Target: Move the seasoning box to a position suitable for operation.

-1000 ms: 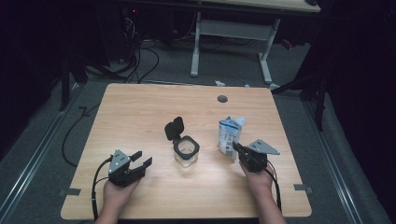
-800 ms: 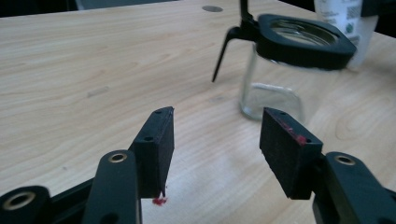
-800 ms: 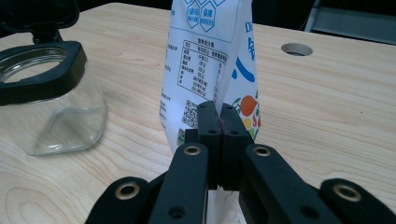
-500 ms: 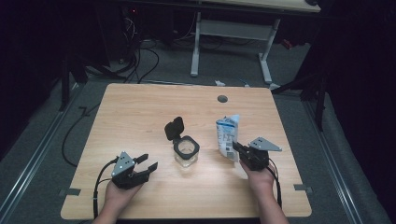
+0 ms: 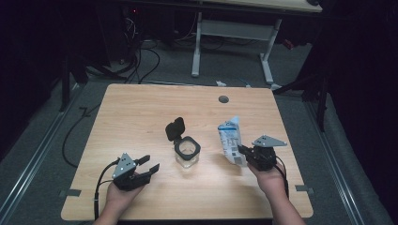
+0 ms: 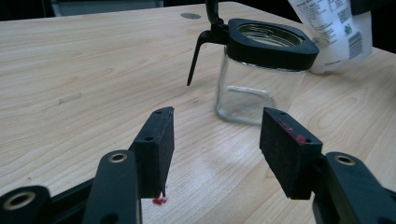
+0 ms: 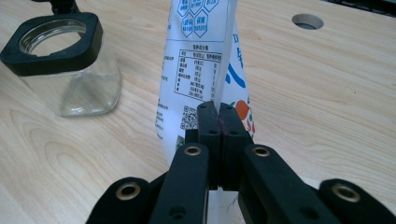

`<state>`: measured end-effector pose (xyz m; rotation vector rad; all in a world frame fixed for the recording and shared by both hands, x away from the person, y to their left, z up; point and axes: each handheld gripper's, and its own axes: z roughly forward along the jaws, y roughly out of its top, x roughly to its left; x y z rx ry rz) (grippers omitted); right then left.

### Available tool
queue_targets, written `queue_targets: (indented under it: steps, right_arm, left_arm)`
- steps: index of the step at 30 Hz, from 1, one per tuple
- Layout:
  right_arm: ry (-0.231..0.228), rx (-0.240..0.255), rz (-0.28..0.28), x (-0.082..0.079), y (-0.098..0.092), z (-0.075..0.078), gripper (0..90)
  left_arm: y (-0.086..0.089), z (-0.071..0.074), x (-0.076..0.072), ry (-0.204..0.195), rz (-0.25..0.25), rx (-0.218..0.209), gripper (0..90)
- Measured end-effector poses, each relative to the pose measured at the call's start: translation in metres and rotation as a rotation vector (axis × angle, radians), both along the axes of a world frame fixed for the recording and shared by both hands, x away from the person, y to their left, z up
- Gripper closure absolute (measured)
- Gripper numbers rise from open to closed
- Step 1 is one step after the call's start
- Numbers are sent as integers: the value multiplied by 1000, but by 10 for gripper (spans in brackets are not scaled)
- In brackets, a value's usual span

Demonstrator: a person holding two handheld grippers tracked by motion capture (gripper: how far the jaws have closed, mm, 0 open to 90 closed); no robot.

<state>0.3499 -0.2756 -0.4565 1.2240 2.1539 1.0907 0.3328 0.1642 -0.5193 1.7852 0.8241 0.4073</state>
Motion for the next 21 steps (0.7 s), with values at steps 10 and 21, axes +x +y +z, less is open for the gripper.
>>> queue_targets:
  steps: [10, 21]
  right_arm:
    - [61, -27, 40, -2, -2, 13, 900]
    - [150, -73, 65, 1, 2, 22, 900]
  left_arm:
    - [-2, -1, 0, 3, -12, 11, 452]
    - [-1, -2, -1, 3, -5, 5, 451]
